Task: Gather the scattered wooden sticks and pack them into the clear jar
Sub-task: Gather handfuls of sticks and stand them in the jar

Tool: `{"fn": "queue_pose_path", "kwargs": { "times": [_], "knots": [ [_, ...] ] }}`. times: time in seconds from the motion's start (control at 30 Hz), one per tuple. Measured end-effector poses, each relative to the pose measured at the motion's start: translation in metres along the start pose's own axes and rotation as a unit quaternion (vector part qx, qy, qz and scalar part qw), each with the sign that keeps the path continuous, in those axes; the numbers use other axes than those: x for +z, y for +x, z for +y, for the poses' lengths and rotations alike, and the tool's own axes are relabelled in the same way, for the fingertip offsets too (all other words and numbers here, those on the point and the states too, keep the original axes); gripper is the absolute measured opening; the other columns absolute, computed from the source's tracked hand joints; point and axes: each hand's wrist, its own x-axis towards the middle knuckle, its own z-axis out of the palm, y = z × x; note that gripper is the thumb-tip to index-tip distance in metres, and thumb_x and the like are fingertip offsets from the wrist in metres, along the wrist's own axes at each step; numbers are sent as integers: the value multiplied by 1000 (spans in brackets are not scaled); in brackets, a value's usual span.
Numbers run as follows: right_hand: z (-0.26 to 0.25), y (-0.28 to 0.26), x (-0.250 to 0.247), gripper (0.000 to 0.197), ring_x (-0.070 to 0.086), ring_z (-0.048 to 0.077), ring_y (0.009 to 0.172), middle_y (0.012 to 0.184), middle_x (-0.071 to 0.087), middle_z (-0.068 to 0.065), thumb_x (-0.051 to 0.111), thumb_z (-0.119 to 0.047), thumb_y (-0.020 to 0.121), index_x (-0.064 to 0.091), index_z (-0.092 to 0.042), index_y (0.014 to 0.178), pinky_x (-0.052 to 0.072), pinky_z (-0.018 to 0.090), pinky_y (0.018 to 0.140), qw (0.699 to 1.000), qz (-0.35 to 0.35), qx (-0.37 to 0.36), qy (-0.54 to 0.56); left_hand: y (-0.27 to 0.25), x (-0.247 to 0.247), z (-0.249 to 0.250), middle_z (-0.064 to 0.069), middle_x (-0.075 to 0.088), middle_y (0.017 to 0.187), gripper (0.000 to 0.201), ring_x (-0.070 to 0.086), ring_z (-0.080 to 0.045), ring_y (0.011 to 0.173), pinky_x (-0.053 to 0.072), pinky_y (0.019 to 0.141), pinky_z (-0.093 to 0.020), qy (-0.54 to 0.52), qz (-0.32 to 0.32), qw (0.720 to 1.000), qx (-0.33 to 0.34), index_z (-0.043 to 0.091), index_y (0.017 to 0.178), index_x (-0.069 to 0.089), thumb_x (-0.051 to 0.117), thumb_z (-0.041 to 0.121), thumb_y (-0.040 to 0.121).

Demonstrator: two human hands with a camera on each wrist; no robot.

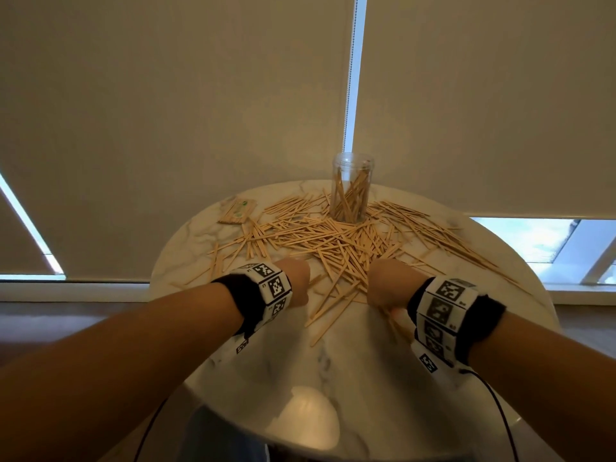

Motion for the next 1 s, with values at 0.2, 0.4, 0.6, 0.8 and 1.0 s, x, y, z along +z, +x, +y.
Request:
{"fn": "queue_pose_path", "kwargs": {
  "times": [0.2, 0.4, 0.6, 0.8, 1.0],
  "knots": [
    [8, -3, -5, 23, 57, 21, 82, 83, 57, 6, 47, -7, 97, 58, -4, 78, 42, 24, 64, 1000, 13, 15, -13, -4, -9, -14, -8, 52, 74, 35, 42, -16, 60, 31, 48, -23, -73, -2, 997, -23, 4, 79, 58, 46, 27, 103],
    [11, -11, -19, 42, 57, 21, 96, 95, 62, 4, 60, -36, 96, 64, -6, 125, 44, 29, 83, 999, -9, 44, 5, 5, -6, -29, -2, 44, 68, 37, 48, -19, 57, 39, 43, -18, -354, 23, 933, -62, 14, 69, 42, 35, 6, 105],
    [11, -18, -26, 28, 60, 17, 77, 94, 68, 10, 59, -18, 97, 67, 3, 114, 49, 26, 70, 981, 15, 40, 190, 11, -12, -17, -1, 33, 64, 58, 29, -16, 52, 28, 50, -24, -564, 51, 817, -107, 9, 108, 56, 34, 62, 99],
    [10, -14, -29, 30, 71, 29, 79, 80, 71, 17, 42, -2, 97, 68, 6, 84, 60, 42, 78, 957, 96, 27, 271, 15, -22, -3, -1, 34, 61, 55, 27, -14, 50, 27, 45, -22, -642, 70, 760, -69, 2, 103, 56, 44, 55, 100],
    [2, -14, -29, 22, 66, 38, 82, 88, 66, 24, 42, -7, 97, 61, 3, 92, 58, 53, 74, 930, 186, -13, 316, 21, -28, 6, 1, 40, 65, 75, 30, -12, 50, 30, 48, -23, -690, 31, 722, -44, 10, 95, 54, 41, 83, 80]
  ]
}}
